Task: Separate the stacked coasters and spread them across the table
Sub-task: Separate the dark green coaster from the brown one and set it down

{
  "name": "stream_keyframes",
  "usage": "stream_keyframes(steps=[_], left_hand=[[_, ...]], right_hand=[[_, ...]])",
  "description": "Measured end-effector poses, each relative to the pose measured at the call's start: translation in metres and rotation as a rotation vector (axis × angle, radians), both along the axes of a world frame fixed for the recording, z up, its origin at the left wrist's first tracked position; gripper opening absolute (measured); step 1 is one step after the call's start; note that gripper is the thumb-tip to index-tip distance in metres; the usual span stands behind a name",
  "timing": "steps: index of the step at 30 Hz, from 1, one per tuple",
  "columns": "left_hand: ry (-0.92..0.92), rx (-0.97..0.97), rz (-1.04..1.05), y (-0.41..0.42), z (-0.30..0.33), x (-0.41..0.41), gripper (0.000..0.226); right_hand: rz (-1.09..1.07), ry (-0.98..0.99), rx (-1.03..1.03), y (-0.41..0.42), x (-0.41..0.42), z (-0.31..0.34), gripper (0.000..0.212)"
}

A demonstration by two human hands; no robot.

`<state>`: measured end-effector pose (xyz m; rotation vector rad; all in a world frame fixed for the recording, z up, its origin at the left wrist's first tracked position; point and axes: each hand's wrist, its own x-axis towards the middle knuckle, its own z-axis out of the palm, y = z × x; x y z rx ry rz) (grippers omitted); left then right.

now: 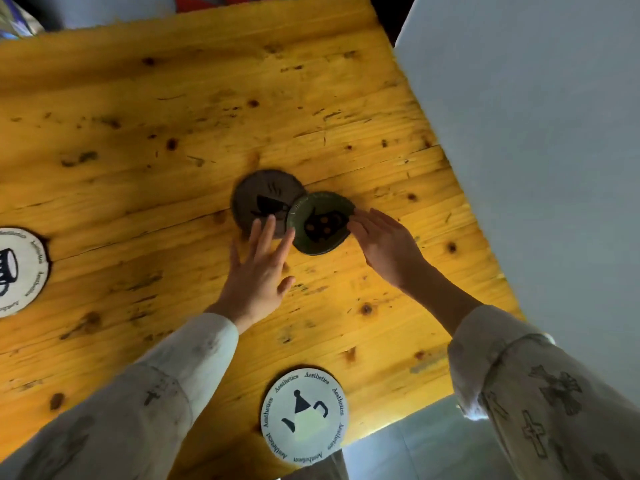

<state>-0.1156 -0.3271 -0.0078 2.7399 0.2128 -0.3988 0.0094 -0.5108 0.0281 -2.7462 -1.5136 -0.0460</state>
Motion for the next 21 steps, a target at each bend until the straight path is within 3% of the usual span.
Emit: stream_keyframes(steps=[4, 9, 12, 16, 21], left_hand=[[-0.038, 0.062, -0.178, -0.034, -0.007, 0.031, 0.061], [-0.026, 0.126, -0.264, -0.057, -0.012, 0.070, 0.063], [0.016, 0.095, -0.246, -0.063, -0.008, 0.092, 0.075], [0.064, 0.015, -0.256, -0.064, -0.002, 0.112, 0.096], [0.109, -0.008, -0.255, -0.065, 0.000, 0.119, 0.097]], right_hand=[[-0.101, 0.009, -0.033, -0.048, 0.020, -0.001, 0.036], [-0.259, 0.211, -0.007, -0.089, 0.027, -0.014, 0.022], [-0.359, 0.315, 0.086, -0.092, 0.016, -0.023, 0.032], [-0.428, 0.392, 0.103, -0.080, 0.003, -0.034, 0.073], [-0.382, 0.412, 0.055, -0.082, 0.022, -0.038, 0.079]])
